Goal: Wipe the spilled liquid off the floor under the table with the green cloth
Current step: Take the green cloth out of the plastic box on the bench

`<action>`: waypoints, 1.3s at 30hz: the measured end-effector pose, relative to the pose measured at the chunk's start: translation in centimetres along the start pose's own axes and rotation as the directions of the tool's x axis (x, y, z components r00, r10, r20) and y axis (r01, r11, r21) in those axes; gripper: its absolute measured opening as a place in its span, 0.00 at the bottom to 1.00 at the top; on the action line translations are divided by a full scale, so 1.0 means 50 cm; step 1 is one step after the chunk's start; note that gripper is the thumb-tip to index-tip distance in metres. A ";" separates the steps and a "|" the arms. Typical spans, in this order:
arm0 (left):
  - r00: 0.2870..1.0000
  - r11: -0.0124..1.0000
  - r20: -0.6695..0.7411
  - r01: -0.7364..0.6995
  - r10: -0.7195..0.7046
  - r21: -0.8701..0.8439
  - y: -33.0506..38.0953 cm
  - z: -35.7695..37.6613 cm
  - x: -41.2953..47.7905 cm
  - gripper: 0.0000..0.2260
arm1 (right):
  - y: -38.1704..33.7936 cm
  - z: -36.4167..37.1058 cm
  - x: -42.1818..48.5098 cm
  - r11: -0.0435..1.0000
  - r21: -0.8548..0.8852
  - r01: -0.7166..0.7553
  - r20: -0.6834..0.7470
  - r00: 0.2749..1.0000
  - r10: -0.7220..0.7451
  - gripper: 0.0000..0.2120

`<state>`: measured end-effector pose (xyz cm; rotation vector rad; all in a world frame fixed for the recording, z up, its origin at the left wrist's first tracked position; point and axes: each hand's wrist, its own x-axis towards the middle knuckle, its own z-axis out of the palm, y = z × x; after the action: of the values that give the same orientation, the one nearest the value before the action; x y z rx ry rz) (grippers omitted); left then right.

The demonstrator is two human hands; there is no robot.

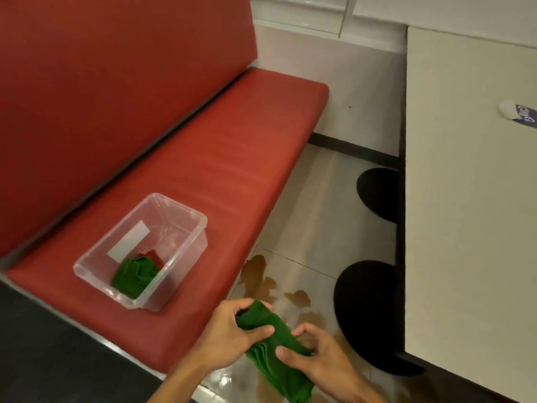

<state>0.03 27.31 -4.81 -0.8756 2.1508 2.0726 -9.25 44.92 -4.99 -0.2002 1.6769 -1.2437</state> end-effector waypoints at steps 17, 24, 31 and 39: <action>0.836 0.790 -0.098 -0.464 0.541 0.400 -0.648 0.105 0.461 0.14 | 0.492 -0.070 0.685 0.766 0.639 -0.072 -0.012 0.994 0.104 0.28; 0.783 0.754 0.015 -0.603 0.621 0.261 -0.775 0.103 0.504 0.19 | 0.546 -0.049 0.760 0.798 0.601 -0.042 0.044 0.999 0.019 0.26; 0.810 0.878 -0.414 -0.476 0.414 -0.054 -0.851 0.074 0.580 0.12 | 0.556 -0.036 0.785 0.843 0.533 -0.080 0.035 0.997 0.073 0.11; 0.961 0.676 -0.208 0.029 0.185 0.736 -0.945 -0.021 0.722 0.22 | 0.522 -0.089 0.898 0.966 0.111 0.235 -0.360 0.915 -0.181 0.18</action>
<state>-10.70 15.10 -62.00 -0.9651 2.8387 0.9066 -24.26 31.50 -53.07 -0.0685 1.8855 -1.6377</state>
